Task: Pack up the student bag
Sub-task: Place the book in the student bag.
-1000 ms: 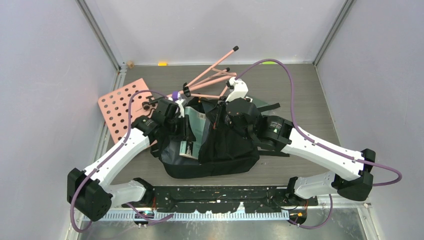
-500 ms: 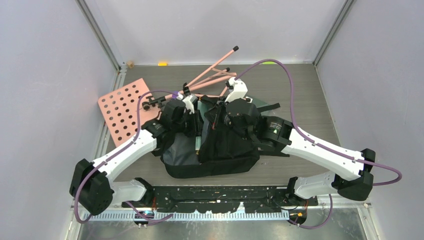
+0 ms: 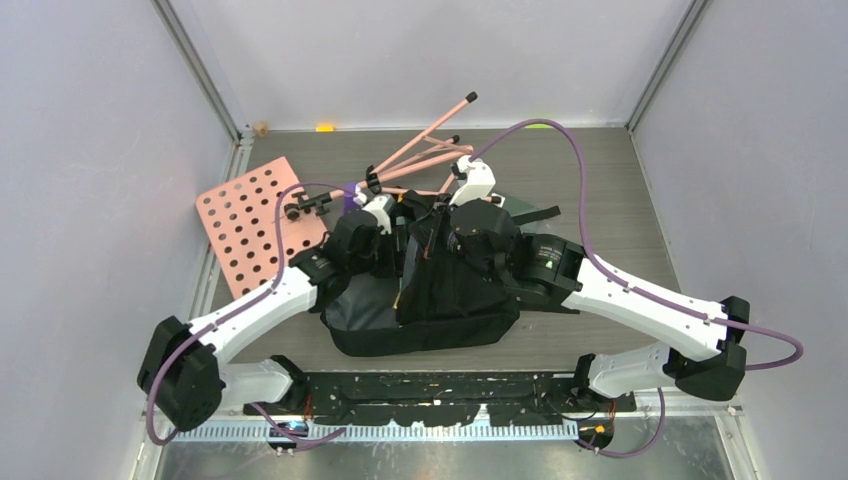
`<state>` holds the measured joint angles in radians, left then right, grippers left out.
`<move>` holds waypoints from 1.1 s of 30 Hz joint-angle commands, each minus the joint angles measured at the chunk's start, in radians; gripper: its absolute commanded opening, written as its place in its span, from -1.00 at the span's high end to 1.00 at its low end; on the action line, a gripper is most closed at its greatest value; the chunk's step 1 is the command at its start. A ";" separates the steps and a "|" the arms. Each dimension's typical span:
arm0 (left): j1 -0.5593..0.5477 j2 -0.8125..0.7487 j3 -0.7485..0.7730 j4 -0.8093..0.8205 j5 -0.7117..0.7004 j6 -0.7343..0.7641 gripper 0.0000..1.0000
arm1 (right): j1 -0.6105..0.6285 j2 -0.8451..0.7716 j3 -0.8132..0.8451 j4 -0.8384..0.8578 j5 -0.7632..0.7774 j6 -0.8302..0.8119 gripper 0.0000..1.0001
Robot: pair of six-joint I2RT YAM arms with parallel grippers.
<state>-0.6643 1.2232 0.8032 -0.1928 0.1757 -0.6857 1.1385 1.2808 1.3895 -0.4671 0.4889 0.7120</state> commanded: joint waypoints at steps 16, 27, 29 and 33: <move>0.002 -0.199 -0.019 -0.095 -0.107 -0.020 -0.08 | 0.006 -0.057 0.027 0.074 0.109 -0.019 0.99; 0.002 -0.319 0.238 -0.412 -0.257 0.204 -0.44 | 0.006 -0.088 -0.042 -0.017 0.323 0.013 0.99; 0.002 -0.314 0.350 -0.601 -0.328 0.302 -0.63 | 0.005 -0.128 -0.116 -0.038 0.397 0.051 0.99; 0.007 -0.294 0.396 -0.739 -0.383 0.336 -0.86 | 0.004 -0.178 -0.193 -0.072 0.453 0.101 0.94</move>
<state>-0.6655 0.9188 1.1500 -0.6941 -0.1028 -0.4545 1.1481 1.1809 1.2465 -0.5350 0.7635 0.7448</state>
